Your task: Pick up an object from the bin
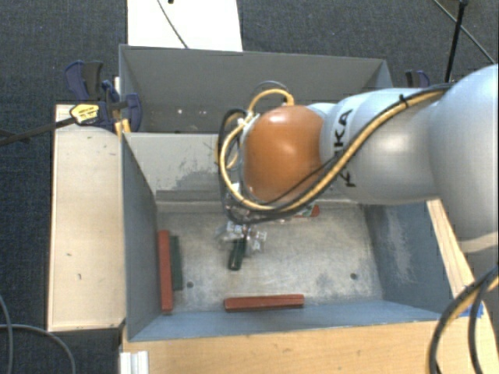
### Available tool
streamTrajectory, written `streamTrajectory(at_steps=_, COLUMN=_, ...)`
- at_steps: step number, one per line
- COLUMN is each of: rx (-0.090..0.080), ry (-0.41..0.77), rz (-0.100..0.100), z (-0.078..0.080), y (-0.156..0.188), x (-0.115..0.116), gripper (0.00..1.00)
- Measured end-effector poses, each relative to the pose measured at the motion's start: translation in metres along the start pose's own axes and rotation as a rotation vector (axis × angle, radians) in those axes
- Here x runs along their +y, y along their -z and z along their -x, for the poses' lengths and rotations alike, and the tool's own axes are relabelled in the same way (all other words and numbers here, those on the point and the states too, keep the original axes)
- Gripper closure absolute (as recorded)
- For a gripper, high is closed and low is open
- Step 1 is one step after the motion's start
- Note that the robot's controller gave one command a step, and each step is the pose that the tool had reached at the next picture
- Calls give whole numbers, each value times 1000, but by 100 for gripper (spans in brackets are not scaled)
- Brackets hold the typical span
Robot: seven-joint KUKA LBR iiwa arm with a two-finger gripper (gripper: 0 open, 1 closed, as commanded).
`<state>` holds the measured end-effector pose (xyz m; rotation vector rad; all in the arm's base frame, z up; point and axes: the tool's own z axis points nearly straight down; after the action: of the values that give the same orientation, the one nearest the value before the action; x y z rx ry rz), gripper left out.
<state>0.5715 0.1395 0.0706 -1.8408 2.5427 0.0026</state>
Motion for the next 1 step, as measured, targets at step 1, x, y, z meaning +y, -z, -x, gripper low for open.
streamTrajectory(at_steps=1, rx=-5, ry=-15, rz=-2, z=44, y=16, x=26, gripper=100)
